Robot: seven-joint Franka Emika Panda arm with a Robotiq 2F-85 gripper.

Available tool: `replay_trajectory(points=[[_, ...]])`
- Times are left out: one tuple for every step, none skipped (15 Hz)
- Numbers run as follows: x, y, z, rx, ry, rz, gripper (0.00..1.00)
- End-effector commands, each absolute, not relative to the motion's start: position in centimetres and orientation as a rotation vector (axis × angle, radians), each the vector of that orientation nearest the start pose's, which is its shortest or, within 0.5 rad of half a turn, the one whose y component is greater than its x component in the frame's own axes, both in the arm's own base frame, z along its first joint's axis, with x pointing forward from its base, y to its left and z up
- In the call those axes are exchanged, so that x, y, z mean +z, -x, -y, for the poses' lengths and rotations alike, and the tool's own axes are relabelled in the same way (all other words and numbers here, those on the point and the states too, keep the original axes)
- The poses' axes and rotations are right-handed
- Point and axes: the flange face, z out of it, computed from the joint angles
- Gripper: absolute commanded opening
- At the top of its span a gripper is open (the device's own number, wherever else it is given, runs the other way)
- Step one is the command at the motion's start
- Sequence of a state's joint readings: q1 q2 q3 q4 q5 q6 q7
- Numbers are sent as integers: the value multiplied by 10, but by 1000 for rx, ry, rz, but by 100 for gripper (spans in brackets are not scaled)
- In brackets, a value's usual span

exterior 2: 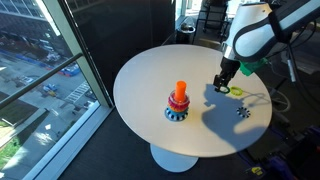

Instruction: Remove the green ring from the orange rod and put it on the table

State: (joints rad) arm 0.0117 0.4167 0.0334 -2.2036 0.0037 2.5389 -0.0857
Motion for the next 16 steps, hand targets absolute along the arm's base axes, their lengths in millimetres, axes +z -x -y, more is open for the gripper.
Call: replay_trajectory(points=[[174,-545,-24,103,3158,205,42],[172,-545,-24,102,3162,213,42],[168,-545,-25,106,3169,218,42],[166,-544,-25,110,3173,222,42],[164,-544,-26,116,3176,227,42],[163,-544,-27,121,3176,233,42],[162,-543,-28,125,3177,236,42],[161,-543,-29,130,3176,241,66],[160,-543,-30,133,3176,244,84],[160,-542,-31,136,3173,249,93],[160,-542,-32,137,3171,252,98],[161,-542,-33,139,3169,257,100],[163,-542,-34,137,3167,262,100],[164,-542,-35,139,3163,266,100],[166,-542,-37,142,3157,273,100],[168,-542,-39,146,3152,278,100]])
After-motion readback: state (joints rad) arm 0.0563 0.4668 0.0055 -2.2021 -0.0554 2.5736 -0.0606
